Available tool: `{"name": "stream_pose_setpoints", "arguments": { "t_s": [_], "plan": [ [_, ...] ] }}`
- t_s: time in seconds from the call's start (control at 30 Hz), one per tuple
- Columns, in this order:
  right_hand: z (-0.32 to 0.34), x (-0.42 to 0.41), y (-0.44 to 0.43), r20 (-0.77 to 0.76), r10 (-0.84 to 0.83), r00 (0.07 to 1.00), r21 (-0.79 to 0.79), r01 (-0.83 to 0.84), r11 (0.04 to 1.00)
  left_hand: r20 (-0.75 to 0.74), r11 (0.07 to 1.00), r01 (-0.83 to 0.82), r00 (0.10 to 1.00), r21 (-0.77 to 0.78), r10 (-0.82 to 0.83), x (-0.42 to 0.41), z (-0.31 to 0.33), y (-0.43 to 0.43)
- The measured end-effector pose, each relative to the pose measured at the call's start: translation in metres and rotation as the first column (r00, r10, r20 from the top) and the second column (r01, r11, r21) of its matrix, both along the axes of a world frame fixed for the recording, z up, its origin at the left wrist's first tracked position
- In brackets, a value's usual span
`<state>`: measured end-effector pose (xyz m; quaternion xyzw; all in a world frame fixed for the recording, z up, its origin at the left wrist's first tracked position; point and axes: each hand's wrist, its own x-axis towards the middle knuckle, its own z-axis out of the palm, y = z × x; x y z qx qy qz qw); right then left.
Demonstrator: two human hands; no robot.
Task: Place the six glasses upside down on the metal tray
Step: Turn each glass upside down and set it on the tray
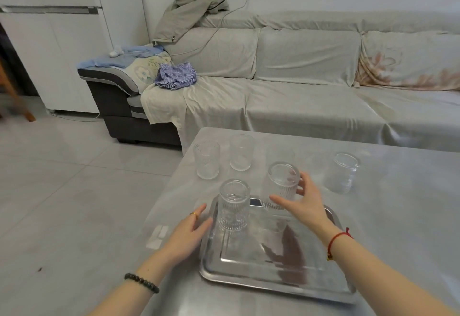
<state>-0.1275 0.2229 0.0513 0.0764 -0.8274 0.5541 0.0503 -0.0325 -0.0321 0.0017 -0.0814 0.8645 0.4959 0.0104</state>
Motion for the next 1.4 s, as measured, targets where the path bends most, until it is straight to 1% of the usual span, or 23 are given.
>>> {"name": "stream_pose_setpoints", "arguments": {
  "t_s": [0.07, 0.1, 0.17, 0.3, 0.47, 0.83, 0.9, 0.97, 1.07, 1.13, 1.2, 1.23, 1.3, 1.4],
  "plan": [
    [-0.011, 0.018, 0.006, 0.038, 0.0, 0.999, -0.001, 0.0, 1.0, -0.002, 0.979, 0.055, 0.998, -0.195, -0.056, 0.015, -0.013, 0.006],
    [-0.017, 0.026, 0.007, 0.049, 0.009, 0.999, 0.015, -0.01, 1.0, 0.014, 0.96, 0.083, 0.996, -0.266, -0.082, 0.021, -0.017, 0.01],
    [-0.026, 0.039, 0.006, 0.057, 0.036, 0.998, 0.048, -0.039, 0.998, 0.039, 0.939, 0.108, 0.994, -0.328, -0.1, 0.03, -0.021, 0.018],
    [-0.035, 0.05, -0.004, 0.068, 0.048, 0.997, 0.012, -0.049, 0.999, 0.039, 0.914, 0.124, 0.992, -0.386, -0.118, 0.038, -0.025, 0.021],
    [-0.038, 0.045, -0.012, 0.073, 0.048, 0.996, -0.003, -0.048, 0.999, 0.054, 0.877, 0.146, 0.989, -0.457, -0.137, 0.041, -0.027, 0.019],
    [-0.04, 0.033, -0.014, 0.073, 0.044, 0.996, 0.041, -0.047, 0.998, 0.059, 0.874, 0.154, 0.988, -0.461, -0.143, 0.042, -0.024, 0.02],
    [-0.04, 0.035, -0.013, 0.073, 0.052, 0.996, 0.061, -0.057, 0.996, 0.069, 0.88, 0.159, 0.987, -0.447, -0.143, 0.042, -0.024, 0.02],
    [-0.037, 0.036, -0.012, 0.096, 0.079, 0.992, 0.072, -0.087, 0.994, 0.083, 0.909, 0.168, 0.986, -0.381, -0.148, 0.041, -0.022, 0.018],
    [-0.018, 0.035, -0.005, 0.114, 0.17, 0.979, 0.102, -0.182, 0.978, 0.108, 0.985, 0.101, 0.99, -0.143, -0.086, 0.037, -0.018, 0.007],
    [0.002, 0.029, 0.0, 0.095, 0.185, 0.978, 0.062, -0.191, 0.98, 0.065, 0.999, 0.034, 0.997, -0.035, -0.032, 0.027, -0.011, -0.005],
    [0.024, 0.016, 0.0, 0.046, 0.16, 0.986, -0.02, -0.159, 0.987, 0.037, 0.998, -0.036, 0.999, 0.043, 0.034, 0.011, 0.001, -0.016],
    [0.033, 0.007, -0.003, 0.023, 0.157, 0.987, -0.031, -0.157, 0.987, 0.031, 0.994, -0.069, 0.997, 0.08, 0.066, 0.001, 0.009, -0.021],
    [0.049, -0.012, -0.014, -0.002, 0.2, 0.98, 0.026, -0.2, 0.979, 0.007, 0.986, -0.111, 0.994, 0.121, 0.111, -0.023, 0.024, -0.029],
    [0.065, -0.041, -0.047, 0.03, 0.3, 0.953, 0.113, -0.301, 0.947, -0.035, 0.983, -0.137, 0.989, 0.124, 0.142, -0.062, 0.044, -0.037]
  ]
}}
